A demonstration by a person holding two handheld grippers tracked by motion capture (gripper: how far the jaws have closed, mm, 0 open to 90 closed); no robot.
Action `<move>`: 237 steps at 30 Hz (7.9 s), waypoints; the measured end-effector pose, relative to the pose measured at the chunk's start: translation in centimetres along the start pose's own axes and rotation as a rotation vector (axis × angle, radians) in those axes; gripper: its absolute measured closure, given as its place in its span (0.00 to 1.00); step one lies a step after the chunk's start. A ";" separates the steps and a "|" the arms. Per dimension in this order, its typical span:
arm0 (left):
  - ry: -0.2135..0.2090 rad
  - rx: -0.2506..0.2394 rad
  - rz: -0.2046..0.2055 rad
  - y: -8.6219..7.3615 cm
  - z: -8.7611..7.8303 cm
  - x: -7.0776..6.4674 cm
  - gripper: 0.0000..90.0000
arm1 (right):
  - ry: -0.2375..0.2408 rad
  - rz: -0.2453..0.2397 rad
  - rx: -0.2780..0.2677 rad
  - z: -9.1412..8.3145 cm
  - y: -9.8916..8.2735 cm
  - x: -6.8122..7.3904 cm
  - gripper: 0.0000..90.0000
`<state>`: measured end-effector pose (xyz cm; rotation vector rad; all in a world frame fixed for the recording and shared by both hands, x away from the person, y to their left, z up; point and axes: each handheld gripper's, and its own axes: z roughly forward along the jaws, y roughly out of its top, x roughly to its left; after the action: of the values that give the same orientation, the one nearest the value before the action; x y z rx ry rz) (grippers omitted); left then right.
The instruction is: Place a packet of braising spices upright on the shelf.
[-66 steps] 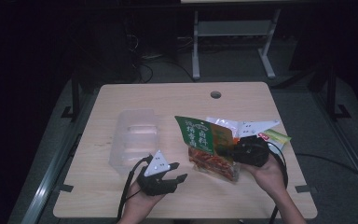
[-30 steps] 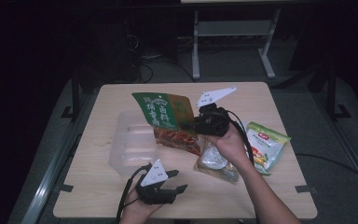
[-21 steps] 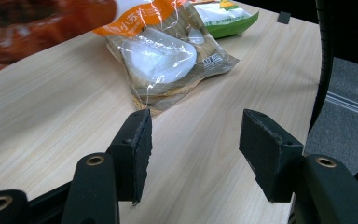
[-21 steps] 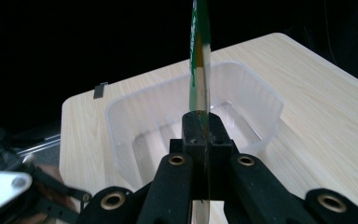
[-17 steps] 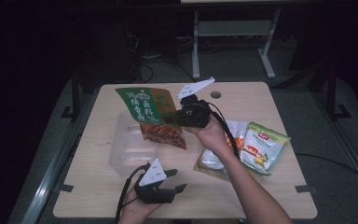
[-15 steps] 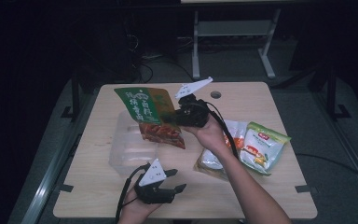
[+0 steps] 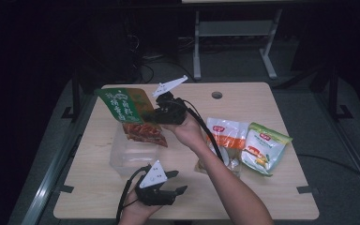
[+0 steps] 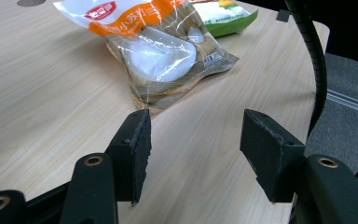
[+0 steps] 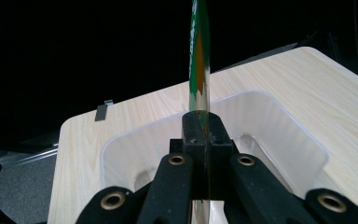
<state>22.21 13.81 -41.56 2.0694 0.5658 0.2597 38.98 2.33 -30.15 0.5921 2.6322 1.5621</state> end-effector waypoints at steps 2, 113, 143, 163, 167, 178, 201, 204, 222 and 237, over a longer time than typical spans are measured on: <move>-0.001 0.001 -0.001 0.0 0.0 0.0 0.47 | 0.002 0.000 0.000 0.3 0.0 -0.1 1.00; 0.015 0.051 -0.017 2.8 5.2 0.4 0.41 | -0.277 0.244 0.139 -12.7 -12.3 -3.9 0.40; 0.082 0.164 -0.090 3.8 12.8 2.8 0.52 | -0.419 0.465 0.224 -18.4 -21.3 -8.0 0.38; 0.107 0.194 -0.094 3.8 13.5 2.8 0.57 | -0.388 0.504 0.240 -17.0 -22.1 -9.0 0.37; 0.108 0.194 -0.096 3.8 13.6 2.8 0.57 | -0.378 0.496 0.249 -16.7 -21.8 -9.1 0.38; 0.108 0.192 -0.093 3.7 13.6 2.8 0.57 | -0.289 0.506 0.303 -14.3 -21.5 -9.5 0.43; 0.109 0.204 -0.086 3.7 13.5 2.8 0.58 | -0.289 0.525 0.287 -14.9 -21.8 -9.6 0.58; 0.108 0.207 -0.084 3.8 13.5 2.8 0.58 | -0.301 0.525 0.280 -15.3 -21.7 -9.7 0.57; 0.114 0.209 -0.080 3.8 13.6 2.7 0.58 | -0.317 0.510 0.305 -15.2 -21.2 -9.7 0.54; 0.114 0.210 -0.068 3.7 13.6 2.8 0.59 | -0.238 0.484 0.356 -12.0 -20.9 -9.6 0.77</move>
<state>31.06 3.38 -45.79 2.2422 0.7598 0.2905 38.94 -19.89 -43.60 1.4261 2.7171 0.9949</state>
